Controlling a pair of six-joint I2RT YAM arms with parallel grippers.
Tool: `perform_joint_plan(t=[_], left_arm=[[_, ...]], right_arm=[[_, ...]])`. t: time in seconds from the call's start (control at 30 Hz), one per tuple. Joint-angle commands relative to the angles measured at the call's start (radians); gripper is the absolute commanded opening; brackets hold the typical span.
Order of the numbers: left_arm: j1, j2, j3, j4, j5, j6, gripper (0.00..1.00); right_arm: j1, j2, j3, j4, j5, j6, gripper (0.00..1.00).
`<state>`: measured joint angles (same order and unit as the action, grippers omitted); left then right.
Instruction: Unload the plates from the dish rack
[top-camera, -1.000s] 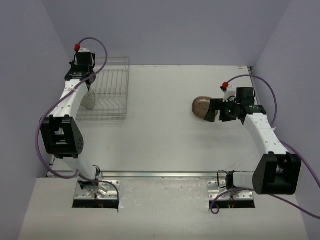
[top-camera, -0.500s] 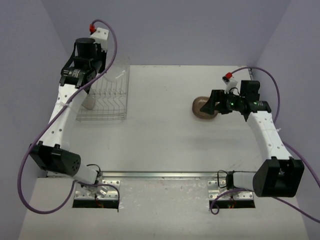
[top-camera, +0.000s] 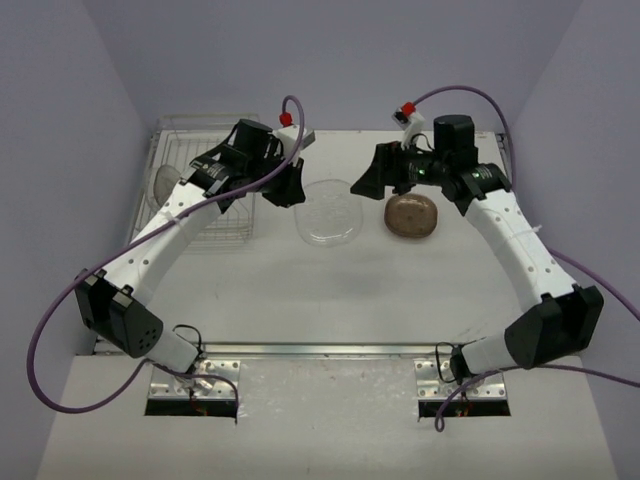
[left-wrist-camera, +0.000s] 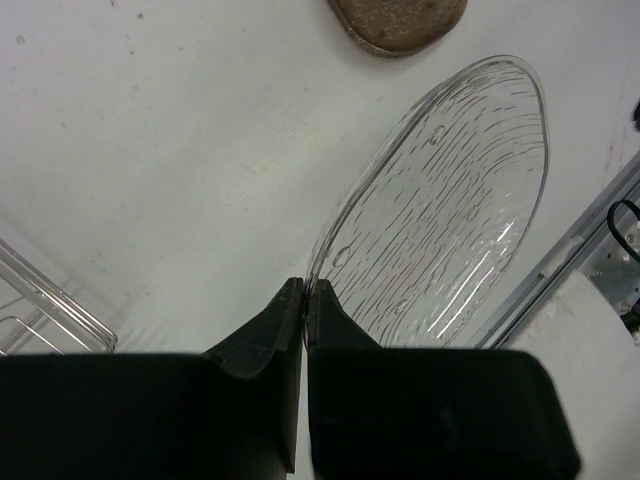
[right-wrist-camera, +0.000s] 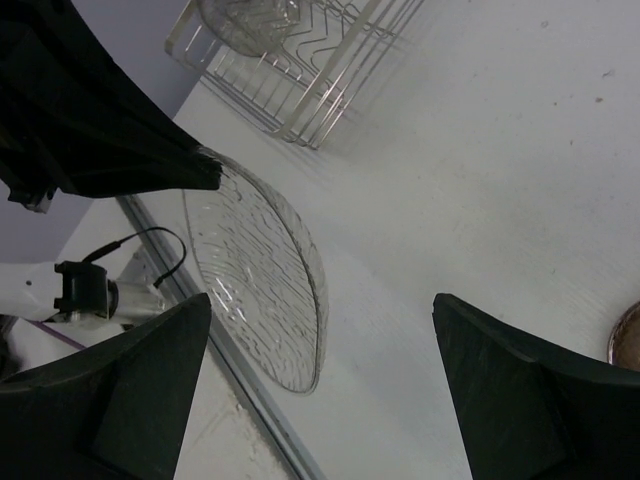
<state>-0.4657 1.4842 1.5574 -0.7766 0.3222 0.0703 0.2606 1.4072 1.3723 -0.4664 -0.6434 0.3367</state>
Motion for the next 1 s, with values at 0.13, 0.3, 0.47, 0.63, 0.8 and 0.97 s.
perform_joint_plan(t=[0.13,0.3,0.47,0.63,0.8,0.97], left_arm=[[-0.002,-0.004,0.017,0.056,0.002,-0.033,0.0],[-0.002,-0.01,0.01,0.068,-0.021,-0.039,0.0],[-0.001,-0.007,0.01,0.076,-0.061,-0.043,0.0],[-0.001,0.007,0.019,0.066,-0.116,-0.033,0.24],[0.008,0.005,0.02,0.064,-0.297,-0.037,1.0],[0.117,-0.005,0.021,0.077,-0.408,-0.101,1.0]], right_arm=[[0.092,0.127,0.09,-0.074,0.137,-0.008,0.79],[0.101,0.121,0.034,-0.051,0.161,-0.008,0.59],[0.101,0.117,0.014,-0.046,0.163,-0.019,0.22],[0.103,0.112,0.015,-0.052,0.165,-0.035,0.0],[0.065,0.079,-0.024,-0.059,0.192,-0.064,0.0],[-0.067,0.079,-0.084,-0.093,0.211,-0.12,0.0]])
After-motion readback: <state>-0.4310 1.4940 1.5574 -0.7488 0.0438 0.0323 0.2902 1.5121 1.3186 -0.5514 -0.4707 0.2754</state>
